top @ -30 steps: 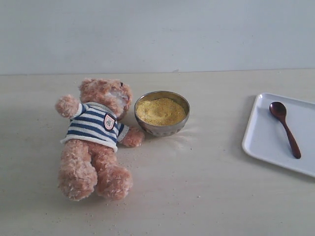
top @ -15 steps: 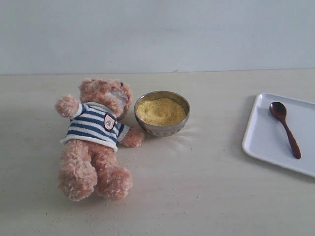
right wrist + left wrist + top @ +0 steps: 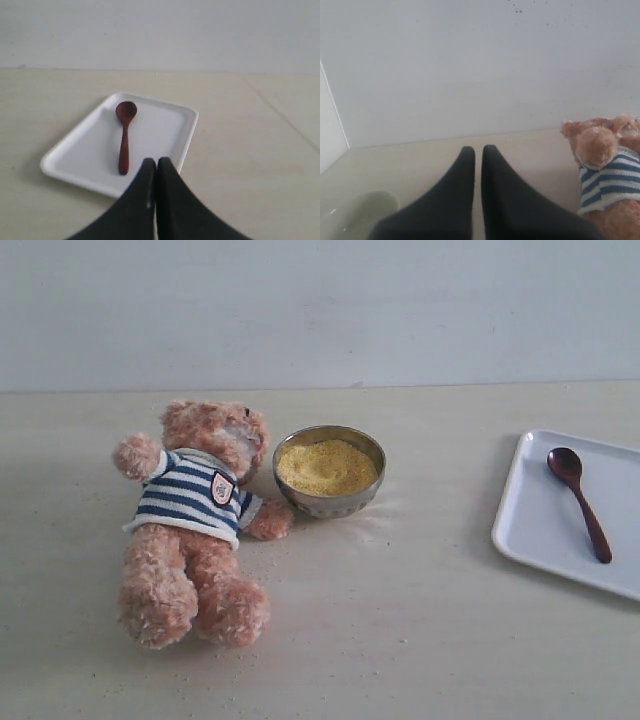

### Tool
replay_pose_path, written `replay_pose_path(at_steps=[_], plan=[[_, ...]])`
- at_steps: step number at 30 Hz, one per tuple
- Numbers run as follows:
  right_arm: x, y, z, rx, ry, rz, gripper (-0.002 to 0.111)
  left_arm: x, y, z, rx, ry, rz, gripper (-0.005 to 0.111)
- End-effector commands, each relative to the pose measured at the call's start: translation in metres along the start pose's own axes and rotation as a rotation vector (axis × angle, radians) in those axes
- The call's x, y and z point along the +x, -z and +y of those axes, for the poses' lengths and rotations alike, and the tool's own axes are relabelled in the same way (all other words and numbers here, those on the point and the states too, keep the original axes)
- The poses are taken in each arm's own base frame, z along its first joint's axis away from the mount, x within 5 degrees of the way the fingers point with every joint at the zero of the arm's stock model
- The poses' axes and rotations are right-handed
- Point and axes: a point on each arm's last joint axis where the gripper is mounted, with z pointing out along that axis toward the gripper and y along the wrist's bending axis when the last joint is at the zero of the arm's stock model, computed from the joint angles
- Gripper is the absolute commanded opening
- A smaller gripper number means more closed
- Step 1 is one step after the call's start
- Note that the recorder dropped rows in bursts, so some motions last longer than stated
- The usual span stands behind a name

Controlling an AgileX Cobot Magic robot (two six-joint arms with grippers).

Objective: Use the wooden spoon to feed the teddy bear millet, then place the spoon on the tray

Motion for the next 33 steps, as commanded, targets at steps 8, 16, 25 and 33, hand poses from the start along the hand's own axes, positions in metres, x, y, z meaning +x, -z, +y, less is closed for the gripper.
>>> replay_pose_path(at_steps=[8,16,25,33], plan=[[0.008,0.000,0.002,-0.016,-0.157,0.053,0.000,0.001,0.001,0.000,0.003,-0.002,-0.004,0.005],[0.008,0.000,0.007,-0.064,-0.292,0.058,0.000,0.001,0.001,0.000,0.003,-0.002,-0.004,0.005],[0.008,0.000,0.007,-0.064,-0.294,0.058,0.000,0.021,0.010,-0.009,0.097,-0.181,0.193,0.005],[0.008,0.000,0.007,-0.066,-0.298,0.059,0.000,0.030,0.012,-0.003,-0.006,0.114,0.304,0.005]])
